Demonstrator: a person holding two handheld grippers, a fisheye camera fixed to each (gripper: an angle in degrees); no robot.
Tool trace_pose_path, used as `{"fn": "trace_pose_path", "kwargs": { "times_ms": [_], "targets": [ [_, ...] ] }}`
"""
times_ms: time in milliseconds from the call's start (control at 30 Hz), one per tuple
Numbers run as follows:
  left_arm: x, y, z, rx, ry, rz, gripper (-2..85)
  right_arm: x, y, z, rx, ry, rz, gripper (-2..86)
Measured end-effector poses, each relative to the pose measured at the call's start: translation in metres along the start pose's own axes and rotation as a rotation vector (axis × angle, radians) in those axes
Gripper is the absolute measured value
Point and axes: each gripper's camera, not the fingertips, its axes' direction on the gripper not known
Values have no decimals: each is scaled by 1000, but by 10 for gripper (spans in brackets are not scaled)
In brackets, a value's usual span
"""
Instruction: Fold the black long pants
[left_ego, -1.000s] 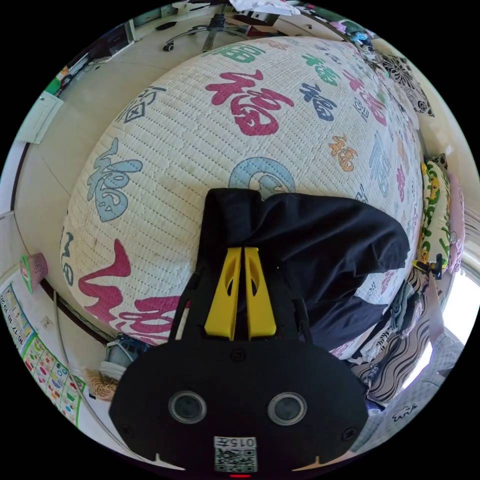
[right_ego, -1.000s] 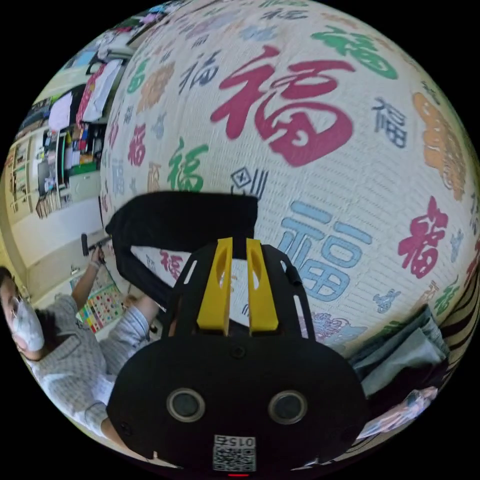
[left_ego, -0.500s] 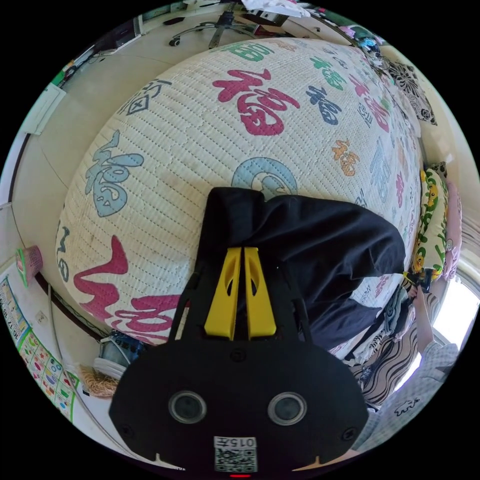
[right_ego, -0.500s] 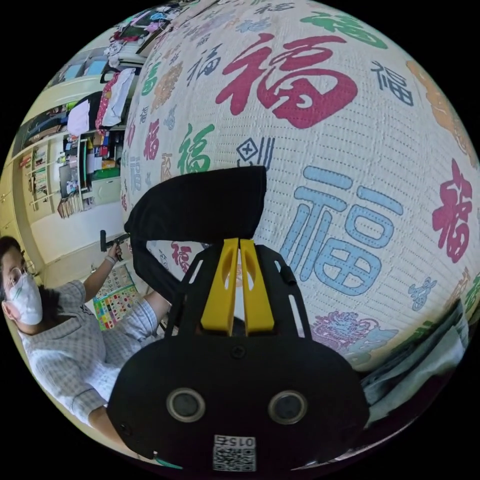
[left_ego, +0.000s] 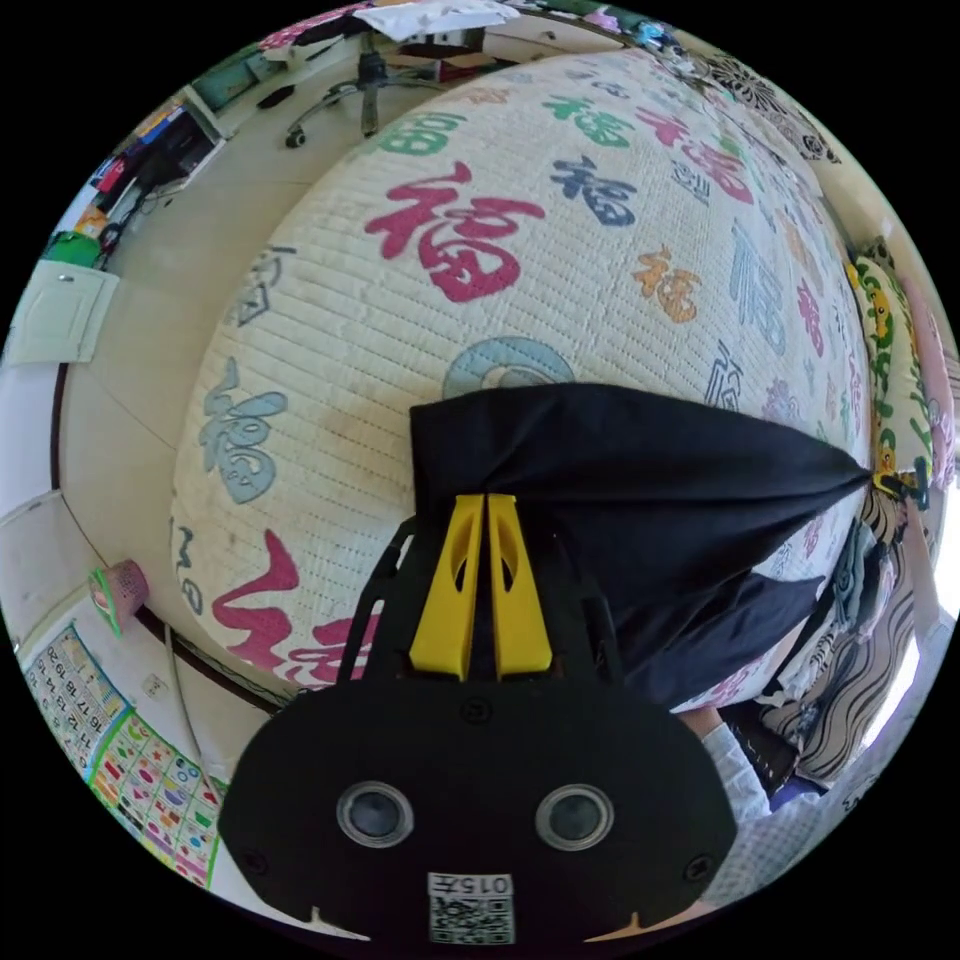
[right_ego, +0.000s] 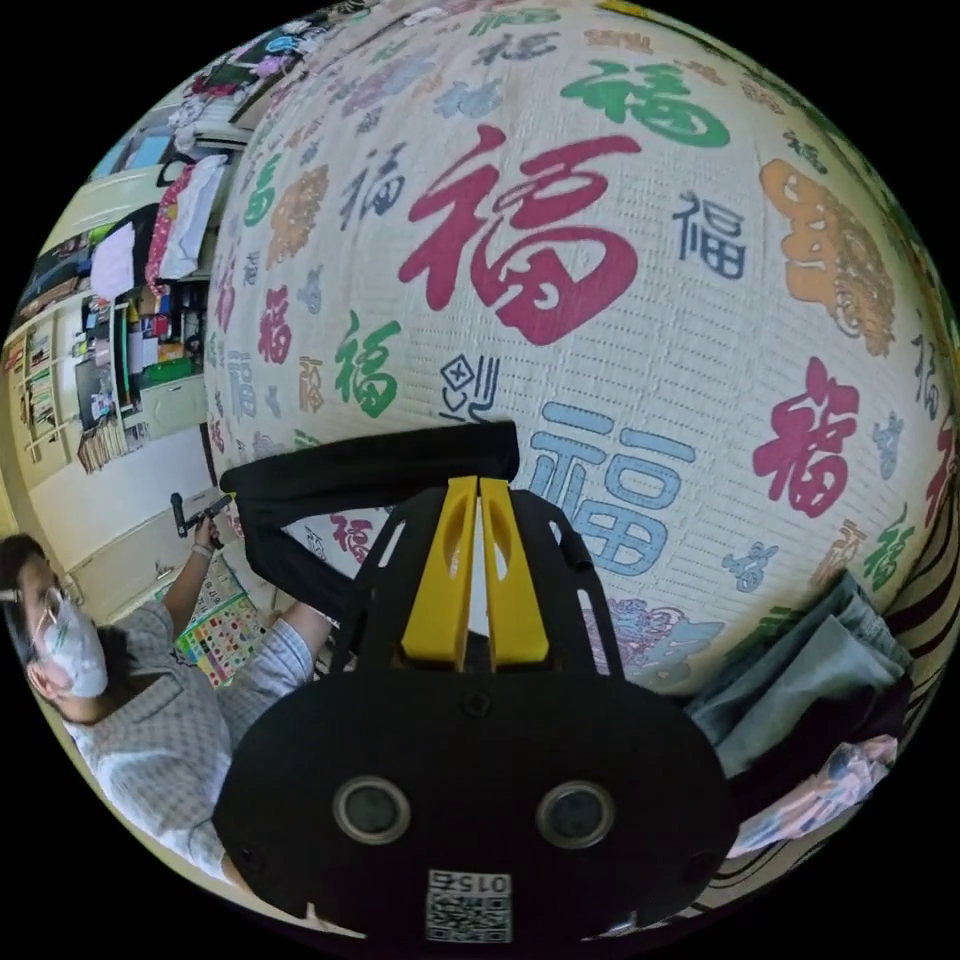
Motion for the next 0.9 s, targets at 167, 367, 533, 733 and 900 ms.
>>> {"fn": "trace_pose_path", "kwargs": {
  "times_ms": [167,367,533,733,900],
  "targets": [
    [16,4,-16,-10,1,17,14,-12,-24,26,-98,153,21,96],
    [85,0,-78,254,20,220,43,-37,-44,20,62,119,-87,107],
    [192,-52,-33,41,4,613,20,-67,-76,69,-112,339,-174,2],
    [226,-65,-25,34,-106,688,-5,-67,-86,42,-12,286,-179,-8],
    [207,-82,-39,136,-49,409,-6,-63,-103,45,53,241,-120,0]
  ]
}}
